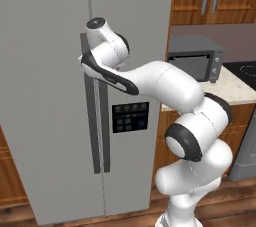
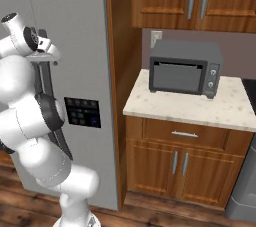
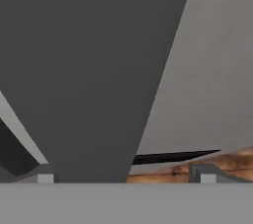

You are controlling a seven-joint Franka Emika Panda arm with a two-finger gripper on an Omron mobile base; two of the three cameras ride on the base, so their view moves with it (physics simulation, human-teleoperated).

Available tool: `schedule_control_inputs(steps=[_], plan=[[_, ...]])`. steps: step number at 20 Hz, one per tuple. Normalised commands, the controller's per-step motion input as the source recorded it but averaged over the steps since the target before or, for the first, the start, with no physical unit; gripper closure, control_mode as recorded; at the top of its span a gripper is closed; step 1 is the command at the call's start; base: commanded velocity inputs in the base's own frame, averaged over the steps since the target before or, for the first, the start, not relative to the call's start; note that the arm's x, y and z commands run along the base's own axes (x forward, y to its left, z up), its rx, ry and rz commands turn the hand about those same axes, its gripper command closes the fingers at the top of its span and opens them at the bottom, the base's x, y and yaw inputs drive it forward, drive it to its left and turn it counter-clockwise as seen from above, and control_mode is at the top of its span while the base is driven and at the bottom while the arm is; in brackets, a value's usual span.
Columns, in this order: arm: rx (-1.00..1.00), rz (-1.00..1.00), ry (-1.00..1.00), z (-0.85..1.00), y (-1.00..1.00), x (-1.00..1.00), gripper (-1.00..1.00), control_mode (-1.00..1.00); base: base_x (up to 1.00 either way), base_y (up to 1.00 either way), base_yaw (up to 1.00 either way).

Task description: Take the bottled waters from the counter and place them in the freezer to freeze. Close the freezer door after placing the bottles.

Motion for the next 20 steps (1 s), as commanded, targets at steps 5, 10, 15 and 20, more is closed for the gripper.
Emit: schedule_control_inputs(steps=[5,10,15,20], plan=[[0.00,0.00,-0.23,-0.06,-0.14,0.00,-1.00,-1.00,0.00,0.00,0.00],[-0.01,0.00,-0.16,-0.11,-0.02,0.12,-1.00,-1.00,0.00,0.00,0.00],[-0.01,0.00,-0.20,-0.24,-0.20,0.41,-1.00,-1.00,0.00,0.00,0.00],[-0.01,0.00,-0.24,-0.17,-0.23,0.33,-1.00,-1.00,0.00,0.00,0.00]])
